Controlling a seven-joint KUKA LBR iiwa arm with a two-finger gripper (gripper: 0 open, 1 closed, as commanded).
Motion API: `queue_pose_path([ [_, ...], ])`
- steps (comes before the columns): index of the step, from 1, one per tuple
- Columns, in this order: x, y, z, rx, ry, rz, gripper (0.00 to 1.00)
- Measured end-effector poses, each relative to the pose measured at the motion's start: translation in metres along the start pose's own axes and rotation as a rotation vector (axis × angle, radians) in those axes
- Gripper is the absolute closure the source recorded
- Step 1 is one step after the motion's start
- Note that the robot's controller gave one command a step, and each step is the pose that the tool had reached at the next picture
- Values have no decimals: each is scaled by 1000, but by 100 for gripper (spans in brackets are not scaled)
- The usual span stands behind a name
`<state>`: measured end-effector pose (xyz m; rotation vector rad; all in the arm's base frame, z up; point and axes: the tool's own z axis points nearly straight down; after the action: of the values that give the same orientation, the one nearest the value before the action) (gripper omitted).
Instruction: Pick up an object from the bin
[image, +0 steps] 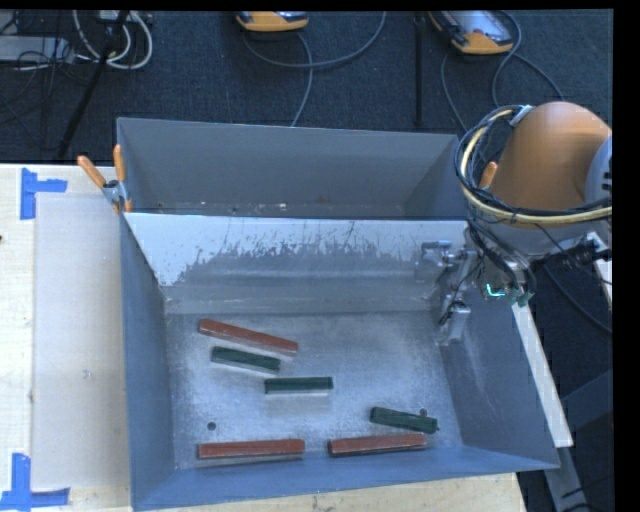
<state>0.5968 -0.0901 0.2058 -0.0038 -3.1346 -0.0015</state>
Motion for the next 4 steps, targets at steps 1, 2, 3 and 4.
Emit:
queue_pose_path([
  [1, 69, 98, 89, -3, 6, -61, 0],
  [2, 48, 189, 137, -1, -9, -224, 0],
  [3, 36, 176, 136, 1, -10, -197, 0],
  [4, 36, 176, 135, 1, -10, -200, 100],
])
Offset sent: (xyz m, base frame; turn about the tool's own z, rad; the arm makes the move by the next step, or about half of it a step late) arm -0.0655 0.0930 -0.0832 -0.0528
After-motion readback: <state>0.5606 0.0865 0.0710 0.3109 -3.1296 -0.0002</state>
